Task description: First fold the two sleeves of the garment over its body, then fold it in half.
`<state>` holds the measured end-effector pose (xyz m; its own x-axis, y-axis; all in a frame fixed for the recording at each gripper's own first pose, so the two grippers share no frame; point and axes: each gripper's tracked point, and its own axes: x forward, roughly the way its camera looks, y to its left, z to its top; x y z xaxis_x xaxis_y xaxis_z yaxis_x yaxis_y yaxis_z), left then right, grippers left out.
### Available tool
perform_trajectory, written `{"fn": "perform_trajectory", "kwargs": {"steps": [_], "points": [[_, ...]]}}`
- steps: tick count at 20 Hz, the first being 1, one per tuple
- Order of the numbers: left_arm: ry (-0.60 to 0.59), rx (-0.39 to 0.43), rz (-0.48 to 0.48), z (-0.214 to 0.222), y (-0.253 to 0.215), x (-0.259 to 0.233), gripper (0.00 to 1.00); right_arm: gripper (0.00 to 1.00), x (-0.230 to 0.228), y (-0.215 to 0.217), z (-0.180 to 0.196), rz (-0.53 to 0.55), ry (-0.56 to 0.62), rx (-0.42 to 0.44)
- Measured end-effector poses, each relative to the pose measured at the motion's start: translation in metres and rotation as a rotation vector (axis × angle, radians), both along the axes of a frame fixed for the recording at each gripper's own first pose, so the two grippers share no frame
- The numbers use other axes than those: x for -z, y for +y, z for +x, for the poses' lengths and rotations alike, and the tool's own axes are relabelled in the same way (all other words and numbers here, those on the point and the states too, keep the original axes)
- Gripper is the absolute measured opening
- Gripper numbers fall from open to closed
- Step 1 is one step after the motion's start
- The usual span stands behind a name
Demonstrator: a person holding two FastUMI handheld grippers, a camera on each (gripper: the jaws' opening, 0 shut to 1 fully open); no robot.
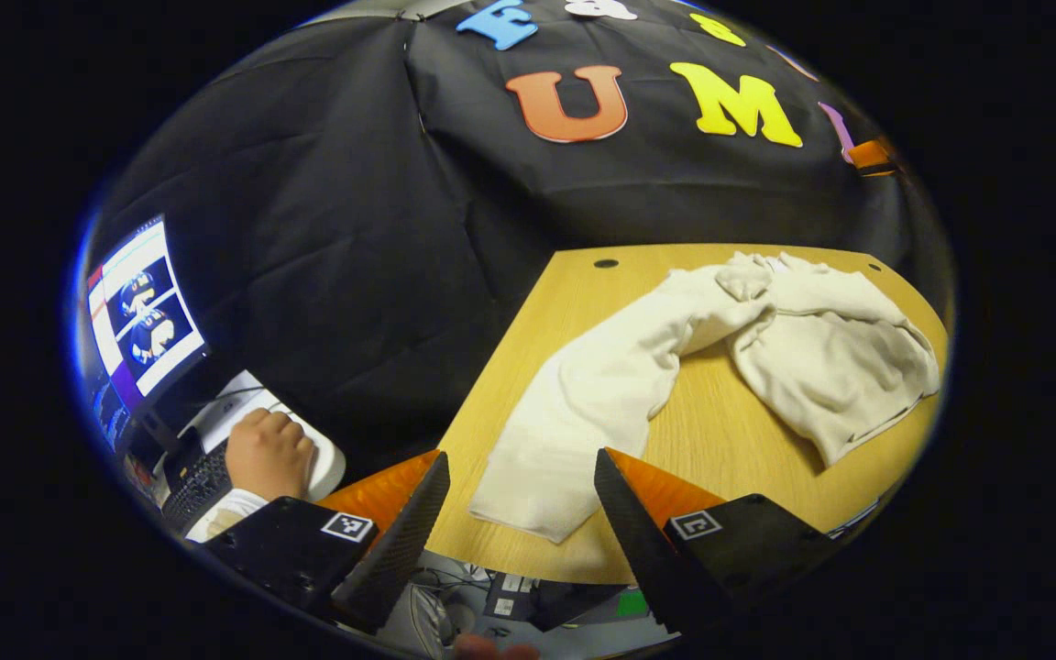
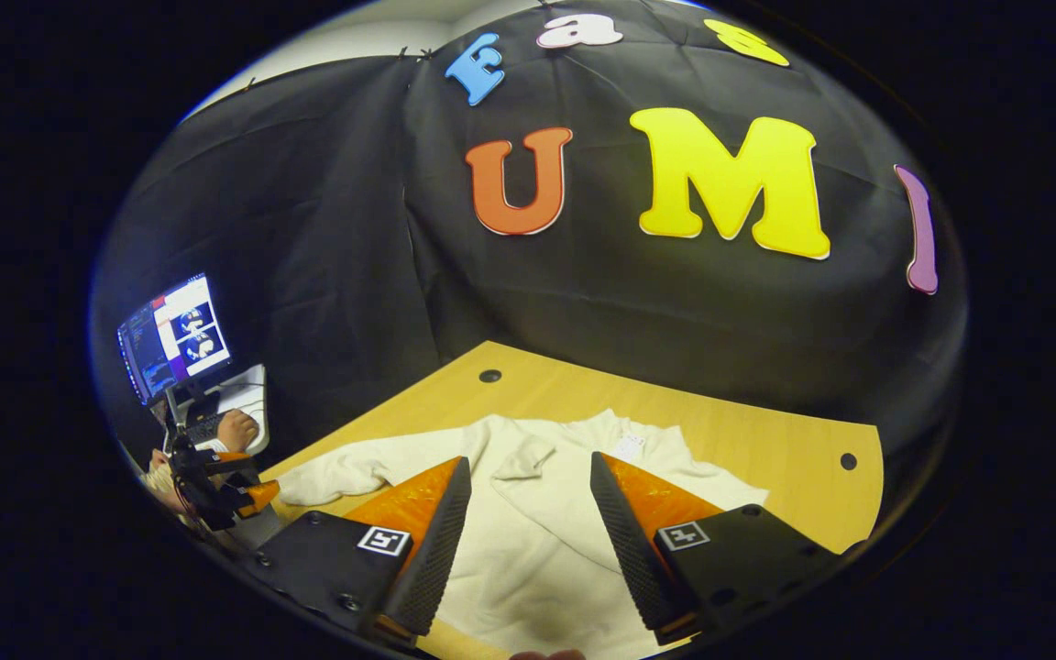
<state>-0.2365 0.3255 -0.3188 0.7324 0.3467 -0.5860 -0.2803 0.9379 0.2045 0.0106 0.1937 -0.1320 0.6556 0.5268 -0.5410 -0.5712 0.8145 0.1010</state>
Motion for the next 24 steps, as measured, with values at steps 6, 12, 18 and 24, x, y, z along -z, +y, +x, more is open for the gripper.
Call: {"fn": "perform_trajectory", "kwargs": {"steps": [6,12,18,24], "points": [[0.059,0.017,-0.067,-0.001,0.019,0.041,1.0,0.79,0.007,-0.015,-0.012,-0.032,0.031,0.042],[0.033,0.003,-0.216,-0.003,0.018,0.055,1.0,0.83,0.008,-0.011,-0.022,-0.03,0.038,0.051],[0.054,0.015,-0.24,0.003,0.006,0.052,0.76,0.83,0.011,-0.018,-0.03,-0.043,0.041,0.062],[0.078,-0.058,-0.298,0.006,0.007,0.051,0.13,0.83,0.02,-0.032,-0.031,-0.006,0.079,0.114]]}}
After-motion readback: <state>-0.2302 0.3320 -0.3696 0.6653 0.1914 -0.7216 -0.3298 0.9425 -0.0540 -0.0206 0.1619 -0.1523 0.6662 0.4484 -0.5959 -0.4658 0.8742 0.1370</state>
